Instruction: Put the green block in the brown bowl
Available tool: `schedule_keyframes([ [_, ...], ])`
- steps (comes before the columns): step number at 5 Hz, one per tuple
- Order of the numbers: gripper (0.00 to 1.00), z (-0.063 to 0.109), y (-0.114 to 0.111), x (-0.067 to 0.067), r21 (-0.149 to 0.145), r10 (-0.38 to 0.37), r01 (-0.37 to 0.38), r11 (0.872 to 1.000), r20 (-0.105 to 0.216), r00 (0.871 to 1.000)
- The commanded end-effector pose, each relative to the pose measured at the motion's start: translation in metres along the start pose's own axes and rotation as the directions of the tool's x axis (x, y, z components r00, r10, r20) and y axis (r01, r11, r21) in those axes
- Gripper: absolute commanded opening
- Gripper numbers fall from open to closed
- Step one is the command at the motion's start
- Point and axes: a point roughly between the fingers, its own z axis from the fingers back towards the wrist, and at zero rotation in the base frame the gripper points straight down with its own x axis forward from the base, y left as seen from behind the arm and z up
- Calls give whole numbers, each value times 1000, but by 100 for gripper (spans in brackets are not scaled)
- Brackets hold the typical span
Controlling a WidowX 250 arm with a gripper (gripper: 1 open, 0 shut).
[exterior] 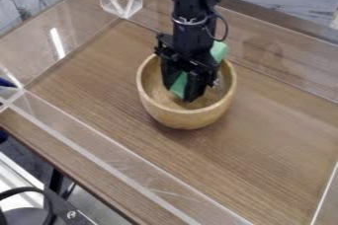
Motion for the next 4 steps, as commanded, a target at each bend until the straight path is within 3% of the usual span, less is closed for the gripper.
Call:
schedule_keyframes([
  [1, 0, 15, 5, 10, 13, 11, -12, 1000, 54, 998],
  [4, 0, 17, 6, 11, 3, 22, -23, 1000, 48, 999],
])
